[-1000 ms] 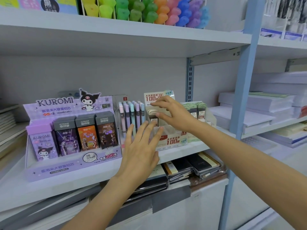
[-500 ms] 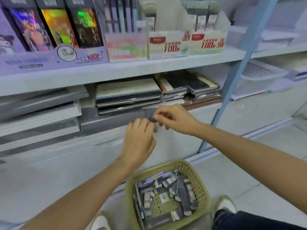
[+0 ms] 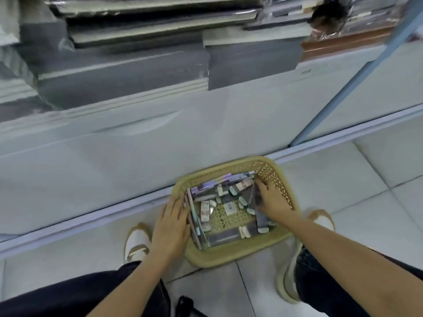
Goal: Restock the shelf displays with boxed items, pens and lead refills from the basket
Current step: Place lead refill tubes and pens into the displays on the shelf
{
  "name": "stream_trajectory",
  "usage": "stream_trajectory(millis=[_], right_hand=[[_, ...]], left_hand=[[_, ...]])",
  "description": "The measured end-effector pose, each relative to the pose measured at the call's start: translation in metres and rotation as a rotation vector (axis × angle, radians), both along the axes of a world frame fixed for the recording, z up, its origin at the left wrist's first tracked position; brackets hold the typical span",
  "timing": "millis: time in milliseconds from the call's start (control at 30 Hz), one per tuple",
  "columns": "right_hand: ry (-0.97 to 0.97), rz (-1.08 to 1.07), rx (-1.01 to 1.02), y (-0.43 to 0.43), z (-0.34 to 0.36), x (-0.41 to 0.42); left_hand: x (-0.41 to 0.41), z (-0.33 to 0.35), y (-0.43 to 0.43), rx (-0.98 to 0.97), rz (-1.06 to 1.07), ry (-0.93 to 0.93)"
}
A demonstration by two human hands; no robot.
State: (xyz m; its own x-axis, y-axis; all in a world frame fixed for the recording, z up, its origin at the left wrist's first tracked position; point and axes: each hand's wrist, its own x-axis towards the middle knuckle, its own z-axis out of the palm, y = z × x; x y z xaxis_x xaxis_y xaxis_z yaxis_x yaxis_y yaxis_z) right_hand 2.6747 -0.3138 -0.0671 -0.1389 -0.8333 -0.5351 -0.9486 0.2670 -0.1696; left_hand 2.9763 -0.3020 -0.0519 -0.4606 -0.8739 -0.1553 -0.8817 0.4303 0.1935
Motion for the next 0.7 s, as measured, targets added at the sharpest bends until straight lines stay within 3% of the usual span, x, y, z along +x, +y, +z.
stream_trajectory(millis=[300, 467, 700], right_hand=[[-0.06, 0.085, -0.136, -0.007, -0.015, 0.006], [-0.135, -0.06, -0.084, 0.001, -0.015, 0.005], [-0.395, -0.111, -0.092, -0.001, -0.001, -0.004]], left_hand=[[-0.001, -0.018, 0.001, 0.029, 0.056, 0.025], [0.003, -0.02, 0.002, 0.021, 0.041, 0.033], [-0.002, -0.015, 0.003, 0.051, 0.076, 0.048]])
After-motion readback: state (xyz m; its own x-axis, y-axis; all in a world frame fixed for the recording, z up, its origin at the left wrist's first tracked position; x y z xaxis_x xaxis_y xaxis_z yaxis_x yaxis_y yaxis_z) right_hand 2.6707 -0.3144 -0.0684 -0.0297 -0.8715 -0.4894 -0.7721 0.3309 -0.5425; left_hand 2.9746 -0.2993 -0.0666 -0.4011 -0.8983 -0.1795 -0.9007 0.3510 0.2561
